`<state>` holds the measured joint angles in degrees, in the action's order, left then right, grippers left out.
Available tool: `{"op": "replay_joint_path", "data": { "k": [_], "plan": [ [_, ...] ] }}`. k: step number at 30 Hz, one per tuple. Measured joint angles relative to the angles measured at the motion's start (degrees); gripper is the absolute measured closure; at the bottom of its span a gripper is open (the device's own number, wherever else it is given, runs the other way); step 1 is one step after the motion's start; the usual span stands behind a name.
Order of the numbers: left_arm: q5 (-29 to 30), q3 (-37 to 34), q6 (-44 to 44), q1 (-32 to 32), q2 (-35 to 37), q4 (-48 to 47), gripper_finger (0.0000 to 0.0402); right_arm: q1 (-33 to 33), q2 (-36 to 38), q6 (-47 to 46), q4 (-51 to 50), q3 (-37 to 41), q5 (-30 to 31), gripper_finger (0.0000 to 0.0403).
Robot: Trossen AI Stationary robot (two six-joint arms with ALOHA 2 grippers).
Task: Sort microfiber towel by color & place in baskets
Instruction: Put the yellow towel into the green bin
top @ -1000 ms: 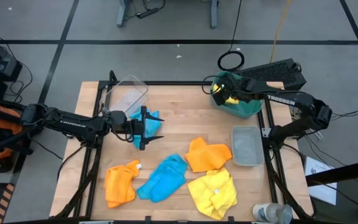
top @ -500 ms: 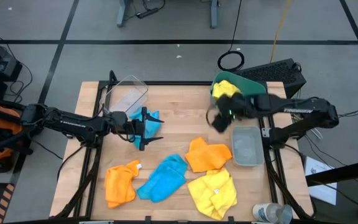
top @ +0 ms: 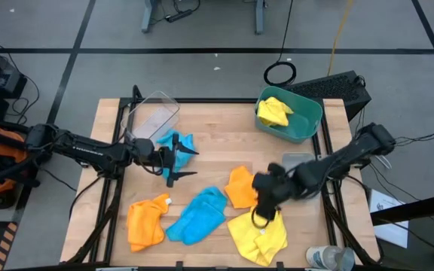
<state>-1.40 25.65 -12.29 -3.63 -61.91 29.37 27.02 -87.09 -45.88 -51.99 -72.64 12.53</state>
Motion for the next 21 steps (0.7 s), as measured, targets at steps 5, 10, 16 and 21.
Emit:
{"op": "replay_joint_path", "data": {
  "k": [5, 10, 16, 21],
  "plan": [
    [0.0, 0.0, 1.9, -2.1, 0.0, -1.3, 0.0077, 3.7, -8.5, -5.7, 6.0, 0.0, -6.6, 0.0204],
    [0.0, 0.0, 2.0, -5.0, 0.0, -3.0, 0.0077, 5.5, -15.4, -10.6, 12.3, 0.0, -9.9, 0.0182],
    [0.0, 0.0, 3.0, -9.2, 0.0, -3.6, 0.0077, 6.0, -20.1, -16.1, 11.1, 0.0, -9.3, 0.0110],
    [0.0, 0.0, 2.5, -11.6, 0.0, -5.8, 0.0077, 8.1, -23.5, -20.8, 10.7, 0.0, -9.7, 0.0077]
  ]
}}
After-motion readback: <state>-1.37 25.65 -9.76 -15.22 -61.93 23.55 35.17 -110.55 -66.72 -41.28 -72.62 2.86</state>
